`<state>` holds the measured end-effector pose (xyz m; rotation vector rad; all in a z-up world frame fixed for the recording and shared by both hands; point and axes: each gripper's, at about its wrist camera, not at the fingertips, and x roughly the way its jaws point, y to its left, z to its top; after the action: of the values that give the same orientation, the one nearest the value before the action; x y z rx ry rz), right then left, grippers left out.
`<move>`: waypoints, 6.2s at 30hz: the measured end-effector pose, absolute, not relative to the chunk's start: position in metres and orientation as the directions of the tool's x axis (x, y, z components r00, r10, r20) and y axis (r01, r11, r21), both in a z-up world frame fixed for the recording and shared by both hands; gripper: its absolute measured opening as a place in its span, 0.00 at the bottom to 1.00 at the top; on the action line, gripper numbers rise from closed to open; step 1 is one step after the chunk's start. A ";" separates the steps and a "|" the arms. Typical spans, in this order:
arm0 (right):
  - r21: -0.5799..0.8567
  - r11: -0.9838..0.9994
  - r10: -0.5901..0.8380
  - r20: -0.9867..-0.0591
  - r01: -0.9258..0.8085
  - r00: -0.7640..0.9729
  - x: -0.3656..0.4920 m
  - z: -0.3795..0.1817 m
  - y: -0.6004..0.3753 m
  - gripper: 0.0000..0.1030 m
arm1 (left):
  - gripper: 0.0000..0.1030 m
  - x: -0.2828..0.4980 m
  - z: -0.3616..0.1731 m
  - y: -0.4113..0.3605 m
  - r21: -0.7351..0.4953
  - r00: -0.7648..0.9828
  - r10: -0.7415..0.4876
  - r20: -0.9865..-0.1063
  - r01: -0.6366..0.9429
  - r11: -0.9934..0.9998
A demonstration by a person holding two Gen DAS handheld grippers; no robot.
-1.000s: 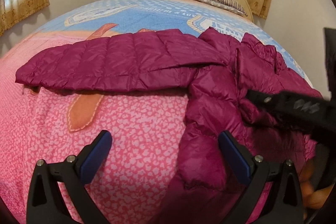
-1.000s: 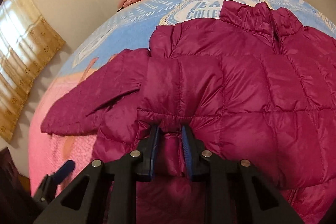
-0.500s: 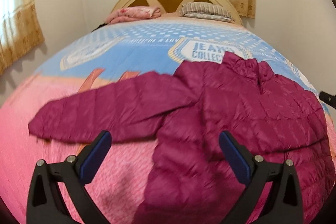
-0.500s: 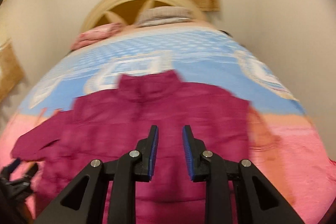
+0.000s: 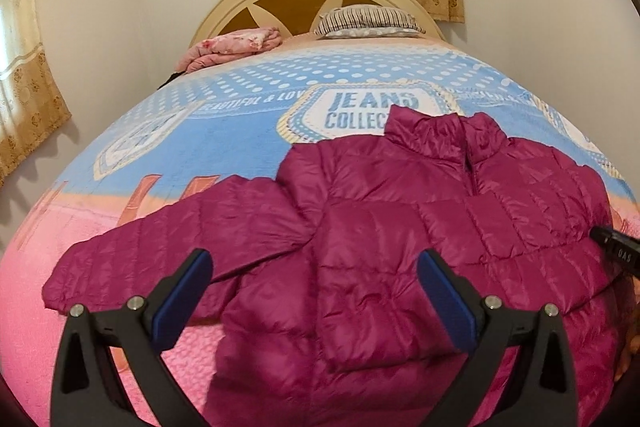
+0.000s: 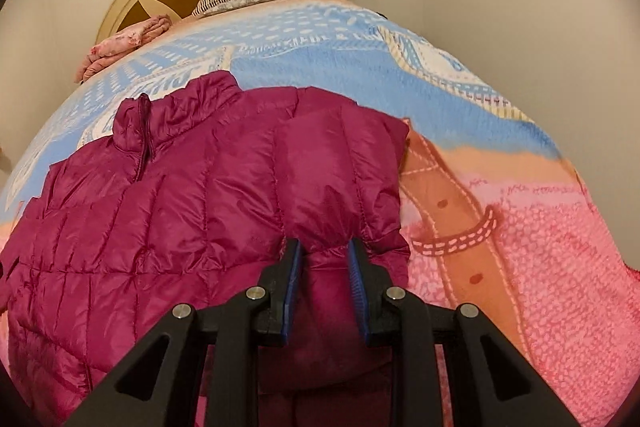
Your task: Fold large clothes
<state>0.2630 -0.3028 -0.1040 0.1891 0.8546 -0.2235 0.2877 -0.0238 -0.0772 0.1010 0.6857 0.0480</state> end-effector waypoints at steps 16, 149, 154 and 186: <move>0.042 0.957 -0.153 -0.769 0.287 0.621 0.257 -0.111 -0.290 0.35 | 1.00 0.313 -0.109 0.019 0.045 0.700 0.095 -0.708 -0.090 0.995; 0.373 0.917 0.104 -0.562 0.139 0.821 0.211 -0.054 -0.266 0.74 | 0.97 0.259 -0.058 0.014 -0.108 0.744 -0.237 -0.625 0.219 0.970; 0.304 0.943 0.115 -0.679 0.134 0.725 0.247 -0.069 -0.236 0.72 | 0.97 0.294 -0.060 0.026 -0.060 0.765 -0.124 -0.632 0.112 0.992; -0.047 0.999 -0.052 -0.769 0.024 0.638 0.277 -0.061 -0.199 0.43 | 1.00 0.350 -0.134 0.068 -0.189 0.685 -0.005 -0.729 -0.194 0.963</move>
<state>0.2770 -0.1992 -0.0611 -0.0329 0.8783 -0.0434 0.3500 0.0677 -0.1338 -0.2605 0.8122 0.1073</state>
